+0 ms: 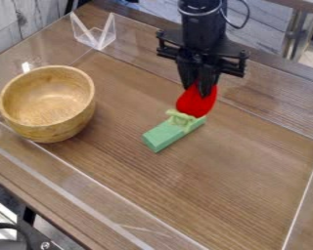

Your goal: Move the red fruit to the left

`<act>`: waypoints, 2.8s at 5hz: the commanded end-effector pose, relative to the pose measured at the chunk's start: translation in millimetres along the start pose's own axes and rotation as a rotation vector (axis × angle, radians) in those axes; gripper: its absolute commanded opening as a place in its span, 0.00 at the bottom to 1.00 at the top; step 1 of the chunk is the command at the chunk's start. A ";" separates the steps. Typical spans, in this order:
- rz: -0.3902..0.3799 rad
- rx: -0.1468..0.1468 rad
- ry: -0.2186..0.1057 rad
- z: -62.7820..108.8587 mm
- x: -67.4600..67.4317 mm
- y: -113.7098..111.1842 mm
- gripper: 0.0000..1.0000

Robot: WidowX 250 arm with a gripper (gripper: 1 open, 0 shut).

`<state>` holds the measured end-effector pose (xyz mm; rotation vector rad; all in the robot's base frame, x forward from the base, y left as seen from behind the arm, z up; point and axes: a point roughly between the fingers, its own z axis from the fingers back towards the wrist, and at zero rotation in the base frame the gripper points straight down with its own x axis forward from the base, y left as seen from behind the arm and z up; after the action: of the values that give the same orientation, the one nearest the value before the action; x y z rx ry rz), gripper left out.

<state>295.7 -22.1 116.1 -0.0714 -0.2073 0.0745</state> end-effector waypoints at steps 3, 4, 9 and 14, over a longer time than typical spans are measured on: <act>-0.052 0.004 -0.047 19.7 6.1 -10.5 0.00; -0.069 0.008 -0.042 14.1 1.0 -9.0 0.00; -0.046 0.019 -0.057 14.3 15.4 -2.1 0.00; 0.103 0.094 -0.053 10.2 49.4 64.6 0.00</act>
<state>329.6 44.2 112.4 0.0071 -0.1919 0.1927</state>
